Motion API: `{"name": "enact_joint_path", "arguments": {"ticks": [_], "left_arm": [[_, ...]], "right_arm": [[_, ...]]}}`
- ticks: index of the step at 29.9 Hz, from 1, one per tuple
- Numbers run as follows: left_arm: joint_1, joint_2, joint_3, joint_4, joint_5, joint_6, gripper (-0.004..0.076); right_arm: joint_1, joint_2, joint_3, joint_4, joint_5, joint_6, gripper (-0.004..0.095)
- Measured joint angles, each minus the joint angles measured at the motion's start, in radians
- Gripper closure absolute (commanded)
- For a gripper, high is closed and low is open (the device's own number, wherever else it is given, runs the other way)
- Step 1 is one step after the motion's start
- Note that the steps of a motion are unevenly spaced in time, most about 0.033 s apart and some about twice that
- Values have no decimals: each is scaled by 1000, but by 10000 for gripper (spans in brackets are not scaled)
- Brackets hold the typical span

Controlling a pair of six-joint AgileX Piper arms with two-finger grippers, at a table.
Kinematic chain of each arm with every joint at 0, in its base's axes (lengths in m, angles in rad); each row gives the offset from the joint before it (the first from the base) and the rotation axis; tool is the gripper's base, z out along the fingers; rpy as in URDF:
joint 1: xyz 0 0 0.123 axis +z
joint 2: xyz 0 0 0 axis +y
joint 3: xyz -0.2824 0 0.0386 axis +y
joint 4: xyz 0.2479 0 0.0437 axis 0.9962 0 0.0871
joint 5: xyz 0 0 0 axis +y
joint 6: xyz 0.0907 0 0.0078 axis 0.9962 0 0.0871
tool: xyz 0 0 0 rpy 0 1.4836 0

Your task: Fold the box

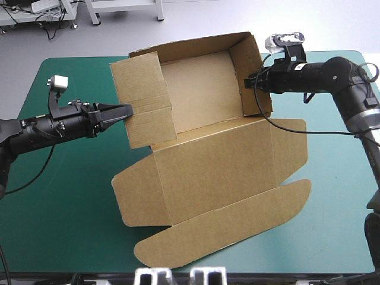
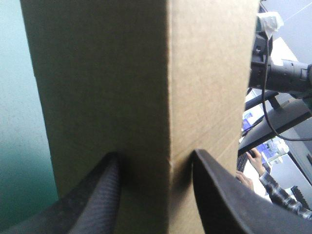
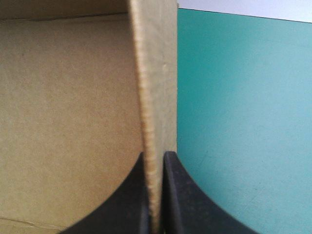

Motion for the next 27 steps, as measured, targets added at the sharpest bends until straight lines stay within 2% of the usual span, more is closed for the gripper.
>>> {"name": "enact_joint_path", "arguments": {"ticks": [5, 11, 19, 23, 27], "left_arm": [[0, 0, 0, 15, 3, -2, 384], [0, 0, 0, 62, -2, 0, 385], [0, -1, 0, 238, -90, -43, 395], [1, -1, 0, 323, -158, -54, 465], [1, -1, 0, 428, -208, -74, 575]], "right_arm": [[67, 3, 0, -28, -29, 24, 906], [162, 3, 0, -163, -79, 127, 906], [264, 5, 0, -276, -102, 230, 906], [323, 5, -3, -346, -102, 313, 906], [369, 8, -35, -369, -89, 367, 906]]}}
